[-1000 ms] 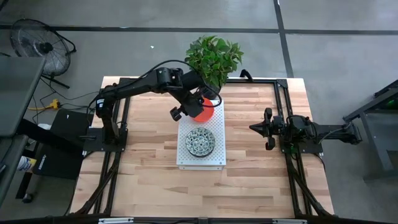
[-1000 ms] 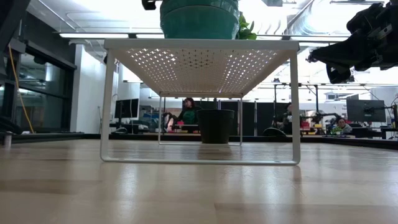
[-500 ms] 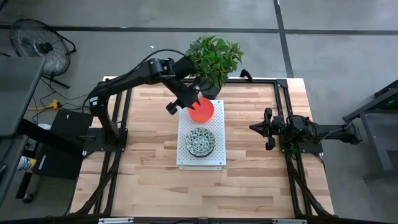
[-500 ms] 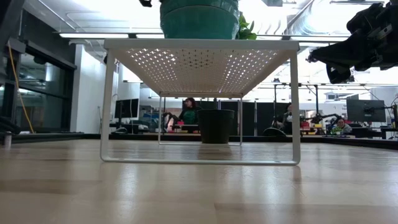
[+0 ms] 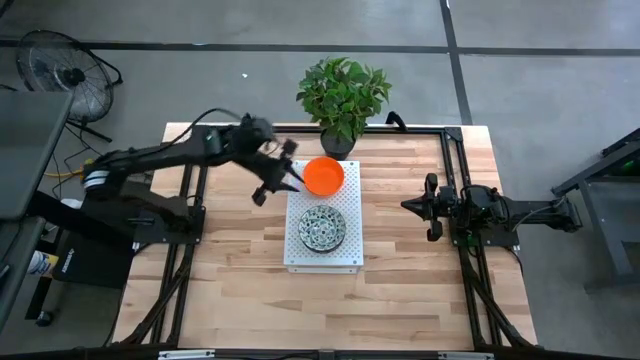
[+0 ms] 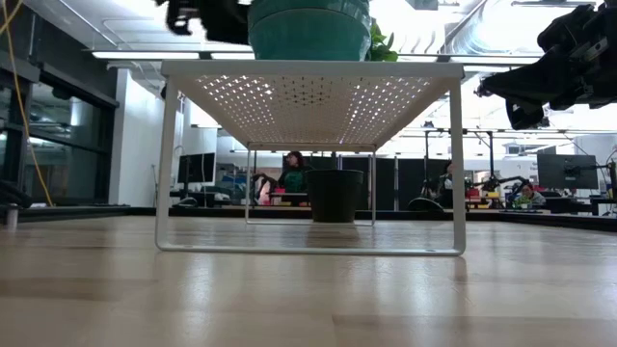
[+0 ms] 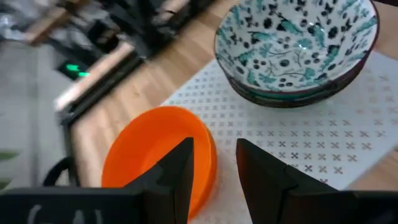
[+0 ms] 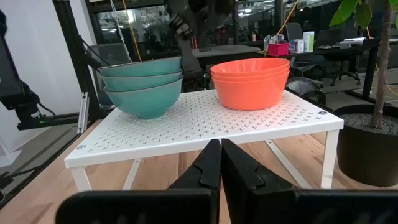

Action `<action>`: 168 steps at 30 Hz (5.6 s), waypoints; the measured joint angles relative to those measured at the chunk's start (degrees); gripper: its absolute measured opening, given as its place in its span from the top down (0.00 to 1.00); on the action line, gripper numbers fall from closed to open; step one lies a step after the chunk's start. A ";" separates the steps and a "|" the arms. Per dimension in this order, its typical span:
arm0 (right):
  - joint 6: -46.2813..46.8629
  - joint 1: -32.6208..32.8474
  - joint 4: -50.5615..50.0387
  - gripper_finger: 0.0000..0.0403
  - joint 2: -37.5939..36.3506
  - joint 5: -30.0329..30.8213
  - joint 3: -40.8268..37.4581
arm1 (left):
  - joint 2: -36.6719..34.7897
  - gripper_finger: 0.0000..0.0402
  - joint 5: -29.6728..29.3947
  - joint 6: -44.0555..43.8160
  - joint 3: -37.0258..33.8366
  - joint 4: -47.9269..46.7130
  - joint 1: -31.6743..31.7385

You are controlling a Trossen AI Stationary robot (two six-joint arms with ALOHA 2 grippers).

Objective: Pick & Place Mini bowls
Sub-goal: Return to Home Position

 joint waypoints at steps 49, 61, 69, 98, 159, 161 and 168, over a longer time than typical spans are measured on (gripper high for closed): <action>0.00 -0.01 -0.04 1.00 -0.01 -0.07 -0.01 | -73.83 0.85 4.34 -43.17 -62.44 41.16 0.00; 0.00 -0.01 -0.04 1.00 -0.01 -0.02 0.00 | -73.83 0.97 1.37 -40.08 -65.40 41.96 -16.16; 0.00 -0.02 -0.04 1.00 -0.01 -0.01 -0.01 | -73.83 0.98 -12.05 -35.88 -65.42 47.61 -18.38; 0.00 0.00 -0.04 1.00 -0.01 0.00 -0.01 | -73.52 0.98 -40.34 -28.82 -65.40 38.47 -31.52; 0.00 -0.02 -0.04 1.00 -0.01 0.00 0.00 | -73.54 0.98 -40.28 -28.85 -65.36 37.01 -31.52; 0.00 0.00 -0.04 1.00 -0.01 0.00 0.00 | -73.54 0.98 -40.27 -28.84 -65.36 37.01 -31.52; 0.00 0.00 -0.04 1.00 -0.01 0.00 0.00 | -73.54 0.98 -40.27 -28.84 -65.36 37.01 -31.50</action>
